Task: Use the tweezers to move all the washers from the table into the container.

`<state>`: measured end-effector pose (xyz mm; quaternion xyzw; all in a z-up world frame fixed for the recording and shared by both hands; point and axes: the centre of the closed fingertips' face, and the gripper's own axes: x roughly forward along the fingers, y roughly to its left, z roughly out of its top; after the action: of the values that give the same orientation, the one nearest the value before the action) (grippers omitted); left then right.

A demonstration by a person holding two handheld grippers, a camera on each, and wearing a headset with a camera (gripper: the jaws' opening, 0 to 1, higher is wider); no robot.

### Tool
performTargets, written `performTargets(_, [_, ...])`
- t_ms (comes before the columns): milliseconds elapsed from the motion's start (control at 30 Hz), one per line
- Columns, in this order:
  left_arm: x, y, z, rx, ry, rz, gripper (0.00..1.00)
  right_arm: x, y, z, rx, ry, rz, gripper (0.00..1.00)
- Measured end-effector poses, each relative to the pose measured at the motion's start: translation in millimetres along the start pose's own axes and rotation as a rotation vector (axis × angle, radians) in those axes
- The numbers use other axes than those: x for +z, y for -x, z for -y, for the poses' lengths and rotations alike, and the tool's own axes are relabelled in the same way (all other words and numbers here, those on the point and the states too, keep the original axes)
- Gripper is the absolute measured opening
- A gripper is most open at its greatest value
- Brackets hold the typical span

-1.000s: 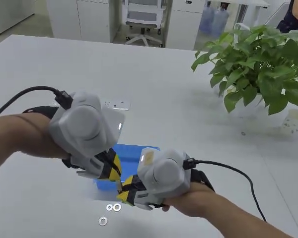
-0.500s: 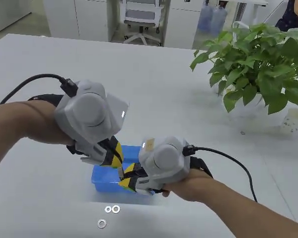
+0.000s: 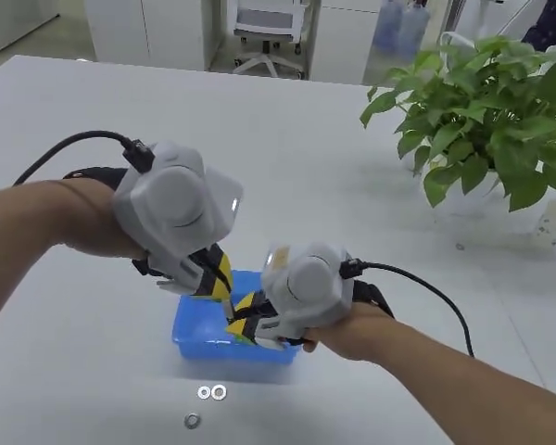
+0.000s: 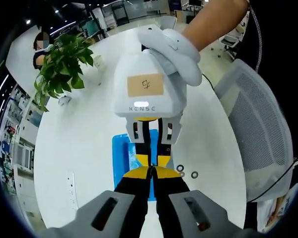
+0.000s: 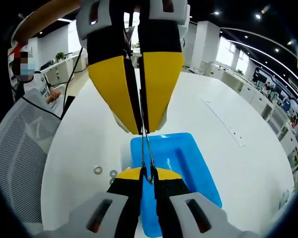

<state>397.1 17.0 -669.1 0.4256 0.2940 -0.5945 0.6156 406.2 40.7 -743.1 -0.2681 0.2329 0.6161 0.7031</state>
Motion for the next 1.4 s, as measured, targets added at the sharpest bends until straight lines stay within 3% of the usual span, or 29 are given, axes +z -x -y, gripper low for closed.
performTargets(733, [-17.4, -27.7, -12.1, -0.013, -0.016, -0.013, 0.06, -25.3, -20.7, 16.2, 0.007, -0.040, -0.026, 0.10])
performTargets(1400, [-18.7, -39.5, -16.6, -0.032, -0.009, 0.003, 0.06, -36.7, -25.3, 19.8, 0.038, -0.058, -0.050, 0.11])
